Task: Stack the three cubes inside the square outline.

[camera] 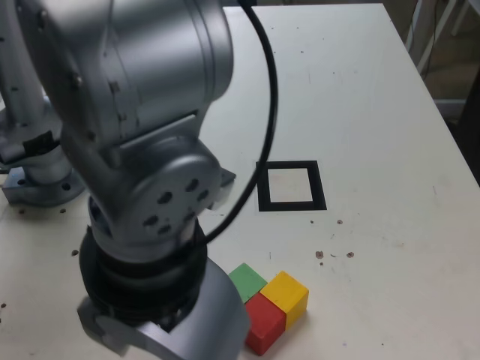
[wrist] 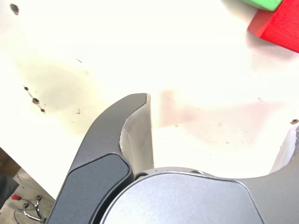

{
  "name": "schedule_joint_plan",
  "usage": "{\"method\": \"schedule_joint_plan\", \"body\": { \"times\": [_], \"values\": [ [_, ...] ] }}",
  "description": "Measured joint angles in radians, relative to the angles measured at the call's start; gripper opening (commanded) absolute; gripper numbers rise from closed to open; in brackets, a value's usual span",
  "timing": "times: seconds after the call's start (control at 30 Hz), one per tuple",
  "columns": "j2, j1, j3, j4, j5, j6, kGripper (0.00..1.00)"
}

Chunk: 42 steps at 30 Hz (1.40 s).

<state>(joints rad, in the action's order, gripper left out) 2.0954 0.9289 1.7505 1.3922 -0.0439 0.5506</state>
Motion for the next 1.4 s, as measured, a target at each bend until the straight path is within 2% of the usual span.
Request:
{"method": "schedule_joint_plan", "body": {
  "times": [0.2, 0.37, 0.57, 0.77, 1.07, 1.4],
  "values": [
    [0.094, -0.011, 0.094, 0.002, 0.007, -0.014, 0.99],
    [0.129, -0.046, 0.141, 0.011, 0.02, -0.059, 0.98],
    [0.137, -0.078, 0.104, 0.011, 0.039, -0.102, 0.97],
    [0.14, -0.086, 0.046, -0.002, 0.034, -0.111, 0.97],
    [0.148, -0.088, 0.048, -0.026, 0.033, -0.116, 0.93],
    [0.156, -0.106, 0.042, -0.039, 0.059, -0.143, 0.87]
  ]
}}
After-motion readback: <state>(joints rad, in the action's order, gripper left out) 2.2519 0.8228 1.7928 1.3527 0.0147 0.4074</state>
